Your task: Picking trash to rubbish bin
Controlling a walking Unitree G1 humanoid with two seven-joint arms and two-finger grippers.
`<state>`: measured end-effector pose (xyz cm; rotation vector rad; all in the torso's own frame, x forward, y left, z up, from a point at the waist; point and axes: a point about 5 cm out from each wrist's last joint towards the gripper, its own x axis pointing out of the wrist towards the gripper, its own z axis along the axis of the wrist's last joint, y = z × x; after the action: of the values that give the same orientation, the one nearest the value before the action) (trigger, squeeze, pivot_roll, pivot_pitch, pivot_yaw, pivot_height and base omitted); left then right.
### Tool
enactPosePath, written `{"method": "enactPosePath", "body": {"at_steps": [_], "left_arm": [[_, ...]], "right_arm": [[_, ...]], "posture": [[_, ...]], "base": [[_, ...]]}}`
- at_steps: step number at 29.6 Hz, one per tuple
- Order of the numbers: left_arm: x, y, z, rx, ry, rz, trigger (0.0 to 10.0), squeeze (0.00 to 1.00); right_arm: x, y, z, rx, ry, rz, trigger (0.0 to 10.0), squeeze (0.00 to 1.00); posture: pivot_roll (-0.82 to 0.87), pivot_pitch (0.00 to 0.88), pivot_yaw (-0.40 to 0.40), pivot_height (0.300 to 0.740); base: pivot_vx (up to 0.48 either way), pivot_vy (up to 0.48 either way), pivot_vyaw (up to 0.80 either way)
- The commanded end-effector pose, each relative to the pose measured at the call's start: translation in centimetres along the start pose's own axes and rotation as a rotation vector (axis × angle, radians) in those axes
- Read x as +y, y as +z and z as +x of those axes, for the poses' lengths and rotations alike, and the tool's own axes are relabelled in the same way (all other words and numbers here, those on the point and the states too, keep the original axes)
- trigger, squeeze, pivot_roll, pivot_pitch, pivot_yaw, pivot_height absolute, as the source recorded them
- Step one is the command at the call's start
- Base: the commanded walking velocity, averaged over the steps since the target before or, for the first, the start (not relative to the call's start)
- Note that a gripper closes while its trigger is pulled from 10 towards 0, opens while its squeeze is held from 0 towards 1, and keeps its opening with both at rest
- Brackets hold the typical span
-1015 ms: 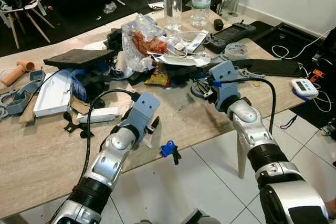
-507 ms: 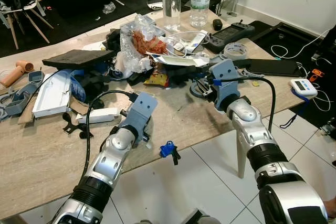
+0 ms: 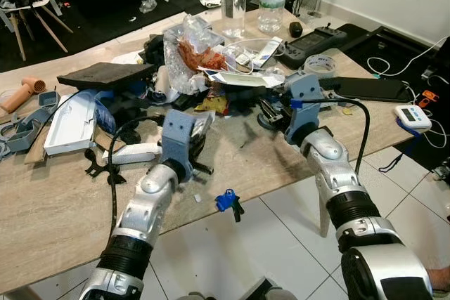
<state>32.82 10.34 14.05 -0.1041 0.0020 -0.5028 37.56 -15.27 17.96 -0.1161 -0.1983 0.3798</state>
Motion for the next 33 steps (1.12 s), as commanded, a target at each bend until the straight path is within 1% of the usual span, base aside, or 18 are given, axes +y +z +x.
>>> {"method": "enactPosePath", "body": {"at_steps": [1, 3, 4, 6, 7, 8, 10, 11, 12, 13, 15, 16, 18, 19, 20, 24, 27, 33], "left_arm": [[0.5, 0.5, -0.4, -0.027, -0.029, -0.001, 0.0, 0.0], [1.1, 1.3, -1.1, -0.075, -0.073, -0.02, 0.2, 0.0], [1.6, 1.8, -1.6, -0.109, -0.091, -0.053, 0.5, 0.0], [2.1, 2.3, -2.0, -0.139, -0.104, -0.087, 0.9, 0.0], [2.1, 2.3, -2.0, -0.139, -0.104, -0.087, 0.9, 0.0], [2.5, 2.6, -2.4, -0.163, -0.116, -0.112, 1.0, 0.0], [3.1, 2.9, -3.2, -0.186, -0.153, -0.125, 0.7, 0.0], [3.1, 3.2, -3.7, -0.211, -0.184, -0.155, 4.2, 0.0], [3.2, 3.9, -4.3, -0.257, -0.215, -0.211, 10.0, 0.0], [3.2, 3.9, -4.3, -0.257, -0.215, -0.211, 10.0, 0.0], [3.8, 5.0, -5.2, -0.349, -0.223, -0.29, 10.0, 0.0], [3.8, 5.0, -5.2, -0.349, -0.223, -0.29, 10.0, 0.0], [4.3, 5.7, -5.9, -0.409, -0.222, -0.333, 10.0, 0.0], [4.3, 5.7, -5.9, -0.409, -0.222, -0.333, 10.0, 0.0], [4.3, 6.0, -6.4, -0.434, -0.238, -0.348, 10.0, 0.0], [4.3, 6.4, -7.1, -0.46, -0.258, -0.378, 10.0, 0.0], [4.6, 6.4, -7.9, -0.479, -0.272, -0.425, 10.0, 0.0], [5.0, 6.5, -8.7, -0.49, -0.279, -0.445, 10.0, 0.0]], "right_arm": [[0.2, 0.2, 0.0, -0.016, 0.008, 0.037, 10.0, 0.0], [0.3, 0.6, 0.1, -0.041, 0.018, 0.072, 10.0, 0.0], [0.4, 0.9, 0.0, -0.059, 0.028, 0.097, 10.0, 0.0], [0.6, 1.1, 0.0, -0.073, 0.039, 0.117, 10.0, 0.0], [0.6, 1.1, 0.0, -0.073, 0.039, 0.117, 10.0, 0.0], [0.8, 1.4, 0.0, -0.095, 0.063, 0.149, 10.0, 0.0], [1.6, 2.1, 0.0, -0.145, 0.13, 0.241, 10.0, 0.0], [2.1, 2.5, -0.1, -0.168, 0.183, 0.295, 10.0, 0.0], [3.2, 2.8, -0.5, -0.183, 0.285, 0.35, 10.0, 0.0], [3.2, 2.8, -0.5, -0.183, 0.285, 0.35, 10.0, 0.0], [5.4, 3.2, -1.6, -0.192, 0.496, 0.412, 10.0, 0.0], [5.4, 3.2, -1.6, -0.192, 0.496, 0.412, 10.0, 0.0], [6.8, 3.1, -2.6, -0.18, 0.625, 0.434, 10.0, 0.0], [6.8, 3.1, -2.6, -0.18, 0.625, 0.434, 10.0, 0.0], [7.3, 3.0, -3.0, -0.168, 0.667, 0.432, 10.0, 0.0], [7.9, 2.9, -3.5, -0.143, 0.729, 0.433, 10.0, 0.0], [8.6, 2.7, -4.3, -0.098, 0.813, 0.436, 10.0, 0.0], [9.8, 2.1, -5.8, -0.021, 0.941, 0.421, 10.0, 0.0]], "posture": [[-0.12, 0.101, 0.11, 0.74], [-0.12, 0.101, 0.11, 0.74], [-0.12, 0.103, 0.111, 0.74], [-0.12, 0.106, 0.111, 0.74], [-0.12, 0.106, 0.111, 0.74], [-0.12, 0.106, 0.111, 0.74], [-0.12, 0.108, 0.109, 0.74], [-0.12, 0.108, 0.109, 0.74], [-0.12, 0.109, 0.108, 0.74], [-0.12, 0.109, 0.108, 0.74], [-0.12, 0.11, 0.104, 0.74], [-0.12, 0.11, 0.104, 0.74], [-0.12, 0.112, 0.103, 0.74], [-0.12, 0.112, 0.103, 0.74], [-0.12, 0.111, 0.101, 0.74], [-0.11, 0.11, 0.1, 0.74], [-0.11, 0.109, 0.097, 0.74], [-0.11, 0.108, 0.095, 0.74]], "base": [[0.0, 0.0, 0.0], [0.0, 0.0, 0.0], [0.0, 0.0, 0.0], [0.0, 0.0, 0.0], [0.0, 0.0, 0.0], [0.0, 0.0, 0.0], [0.0, 0.0, 0.0], [0.0, 0.0, 0.0], [0.0, 0.0, 0.0], [0.0, 0.0, 0.0], [0.0, 0.0, 0.0], [0.0, 0.0, 0.0], [0.0, 0.0, 0.0], [0.0, 0.0, 0.0], [0.0, 0.0, 0.0], [0.0, 0.0, 0.0], [-0.29, 0.0, 0.0], [-0.358, 0.0, 0.0]]}}
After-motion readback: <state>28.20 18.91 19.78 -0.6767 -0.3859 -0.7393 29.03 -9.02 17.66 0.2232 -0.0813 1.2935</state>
